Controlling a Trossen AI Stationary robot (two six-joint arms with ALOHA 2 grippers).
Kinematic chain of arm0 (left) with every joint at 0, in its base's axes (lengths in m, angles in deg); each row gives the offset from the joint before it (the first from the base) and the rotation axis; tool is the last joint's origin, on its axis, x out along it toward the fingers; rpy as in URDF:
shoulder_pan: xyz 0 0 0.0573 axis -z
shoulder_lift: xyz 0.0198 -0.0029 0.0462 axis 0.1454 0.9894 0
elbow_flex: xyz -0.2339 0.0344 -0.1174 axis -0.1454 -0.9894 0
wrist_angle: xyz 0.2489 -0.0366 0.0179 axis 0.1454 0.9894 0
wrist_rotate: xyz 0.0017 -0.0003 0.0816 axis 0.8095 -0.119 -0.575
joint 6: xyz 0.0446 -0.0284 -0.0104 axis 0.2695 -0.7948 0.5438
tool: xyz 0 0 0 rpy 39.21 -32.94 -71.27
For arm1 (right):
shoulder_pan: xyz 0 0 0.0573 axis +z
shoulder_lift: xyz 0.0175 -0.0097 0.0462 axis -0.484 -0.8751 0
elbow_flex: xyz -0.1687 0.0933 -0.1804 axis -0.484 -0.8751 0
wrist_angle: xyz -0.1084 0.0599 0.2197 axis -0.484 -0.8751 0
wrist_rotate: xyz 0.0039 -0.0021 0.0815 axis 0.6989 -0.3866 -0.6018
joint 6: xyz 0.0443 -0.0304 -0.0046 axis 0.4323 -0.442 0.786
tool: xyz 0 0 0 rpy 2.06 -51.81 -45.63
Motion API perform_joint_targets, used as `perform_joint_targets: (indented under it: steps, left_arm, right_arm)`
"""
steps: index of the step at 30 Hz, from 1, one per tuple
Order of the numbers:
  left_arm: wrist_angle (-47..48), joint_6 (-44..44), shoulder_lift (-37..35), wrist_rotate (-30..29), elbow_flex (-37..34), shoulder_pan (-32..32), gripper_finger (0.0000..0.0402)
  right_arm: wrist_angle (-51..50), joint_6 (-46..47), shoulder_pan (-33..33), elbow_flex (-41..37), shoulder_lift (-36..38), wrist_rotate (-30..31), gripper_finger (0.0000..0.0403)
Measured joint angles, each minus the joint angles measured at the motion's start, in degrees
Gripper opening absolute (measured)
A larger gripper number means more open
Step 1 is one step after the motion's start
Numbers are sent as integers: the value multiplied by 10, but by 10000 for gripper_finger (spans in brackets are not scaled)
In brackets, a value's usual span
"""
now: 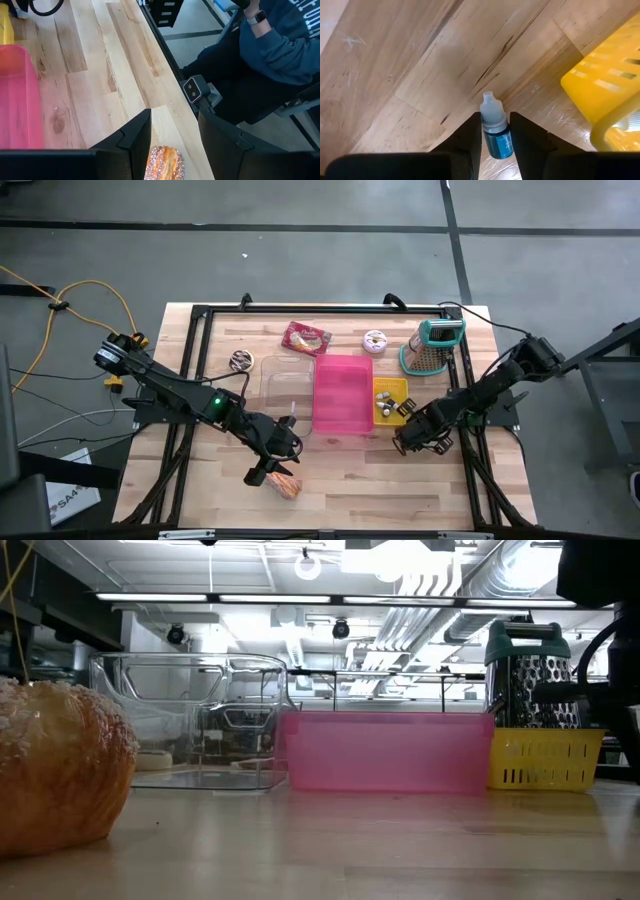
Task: Pick & Place Food Item
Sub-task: Put the blue food coloring bottle into the yellow bin
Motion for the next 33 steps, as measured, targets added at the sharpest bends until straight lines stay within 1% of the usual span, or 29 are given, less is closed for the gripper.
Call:
perform_joint_targets:
  steps: [7,11,21,33]
  left_arm:
    - [0,0,0,0,0,0,159]
    - [0,0,0,0,0,0,159]
    - [0,0,0,0,0,0,159]
    - [0,0,0,0,0,0,159]
  right_arm:
    - [0,0,0,0,0,-13,51]
    - [-1,0,0,1,1,-15,42]
    - [-1,0,0,1,1,-15,43]
    - [14,-2,0,0,0,-13,66]
